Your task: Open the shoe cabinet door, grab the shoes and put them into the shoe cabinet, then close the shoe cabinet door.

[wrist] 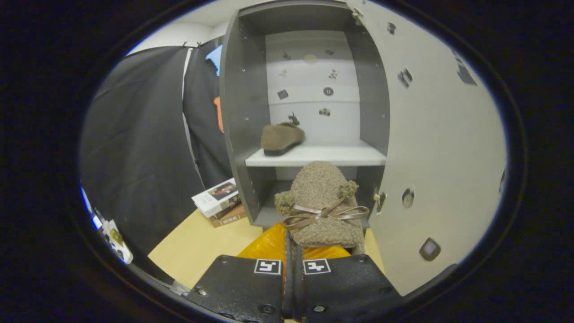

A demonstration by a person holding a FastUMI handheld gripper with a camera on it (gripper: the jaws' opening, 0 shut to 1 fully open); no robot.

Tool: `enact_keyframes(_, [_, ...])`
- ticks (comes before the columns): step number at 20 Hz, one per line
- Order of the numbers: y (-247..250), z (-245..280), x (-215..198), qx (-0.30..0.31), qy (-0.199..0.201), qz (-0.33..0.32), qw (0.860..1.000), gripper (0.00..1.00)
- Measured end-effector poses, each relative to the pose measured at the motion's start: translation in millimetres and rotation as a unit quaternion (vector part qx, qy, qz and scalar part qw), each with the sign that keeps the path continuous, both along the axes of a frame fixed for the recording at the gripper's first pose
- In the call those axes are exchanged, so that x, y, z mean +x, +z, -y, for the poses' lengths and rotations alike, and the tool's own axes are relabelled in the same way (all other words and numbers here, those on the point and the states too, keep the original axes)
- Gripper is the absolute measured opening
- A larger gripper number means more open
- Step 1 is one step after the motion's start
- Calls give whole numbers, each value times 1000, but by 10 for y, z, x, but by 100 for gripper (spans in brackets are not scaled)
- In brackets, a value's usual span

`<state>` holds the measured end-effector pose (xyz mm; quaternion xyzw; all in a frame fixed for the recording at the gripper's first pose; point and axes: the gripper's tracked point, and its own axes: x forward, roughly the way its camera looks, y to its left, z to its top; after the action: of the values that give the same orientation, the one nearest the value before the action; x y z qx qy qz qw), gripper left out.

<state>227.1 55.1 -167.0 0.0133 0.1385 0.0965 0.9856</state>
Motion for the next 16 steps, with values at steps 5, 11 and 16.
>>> enact_keyframes(5, [630, -42, 459, -6, 0, 35, 999, 5])
enact_keyframes(11, [1084, -46, 1262, -12, -14, 57, 998, 5])
enact_keyframes(16, [1166, -60, 1912, -11, -32, 51, 998, 5])
